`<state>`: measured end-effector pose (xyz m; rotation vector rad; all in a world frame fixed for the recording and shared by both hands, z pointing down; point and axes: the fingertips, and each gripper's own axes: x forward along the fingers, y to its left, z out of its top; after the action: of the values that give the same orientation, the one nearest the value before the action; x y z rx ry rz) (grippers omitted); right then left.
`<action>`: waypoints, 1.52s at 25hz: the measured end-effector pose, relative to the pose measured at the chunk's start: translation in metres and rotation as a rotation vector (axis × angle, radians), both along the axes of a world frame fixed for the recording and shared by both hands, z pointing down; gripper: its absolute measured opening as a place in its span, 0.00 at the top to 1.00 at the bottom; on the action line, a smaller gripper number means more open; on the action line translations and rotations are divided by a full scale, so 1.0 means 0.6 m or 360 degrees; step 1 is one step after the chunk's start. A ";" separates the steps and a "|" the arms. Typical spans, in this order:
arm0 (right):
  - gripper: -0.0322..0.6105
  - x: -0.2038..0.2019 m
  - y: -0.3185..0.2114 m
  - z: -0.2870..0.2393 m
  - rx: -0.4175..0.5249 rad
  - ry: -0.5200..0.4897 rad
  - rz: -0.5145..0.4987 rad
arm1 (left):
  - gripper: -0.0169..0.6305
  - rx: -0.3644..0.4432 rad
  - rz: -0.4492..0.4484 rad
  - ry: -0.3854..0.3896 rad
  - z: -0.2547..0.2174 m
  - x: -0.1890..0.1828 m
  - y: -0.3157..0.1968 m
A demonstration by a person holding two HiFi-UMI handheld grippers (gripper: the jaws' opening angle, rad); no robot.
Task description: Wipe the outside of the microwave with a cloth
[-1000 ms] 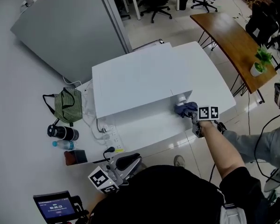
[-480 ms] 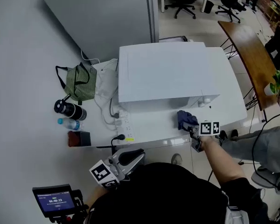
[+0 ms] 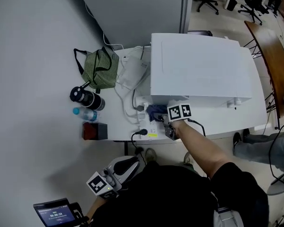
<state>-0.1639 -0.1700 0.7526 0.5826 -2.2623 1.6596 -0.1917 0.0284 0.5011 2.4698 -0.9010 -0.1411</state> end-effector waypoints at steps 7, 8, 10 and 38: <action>0.82 0.043 -0.022 0.010 -0.0014 0.0005 0.0148 | 0.91 -0.0015 -0.0022 0.0001 0.004 -0.016 0.000; 0.82 0.062 -0.024 0.012 -0.0014 0.0020 0.0174 | 0.91 -0.0008 -0.0001 -0.0001 0.002 -0.006 -0.003; 0.82 0.111 -0.028 0.017 -0.0010 0.0056 0.0219 | 0.91 -0.0001 0.0039 -0.0005 -0.002 0.017 -0.009; 0.82 0.658 0.077 -0.134 0.0418 0.0181 0.0517 | 0.91 0.0196 0.0448 -0.0019 -0.109 0.338 -0.079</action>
<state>0.2308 -0.1237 0.6724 1.1288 -2.4163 1.4206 0.0110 -0.0190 0.4355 2.6844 -0.5546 -0.0867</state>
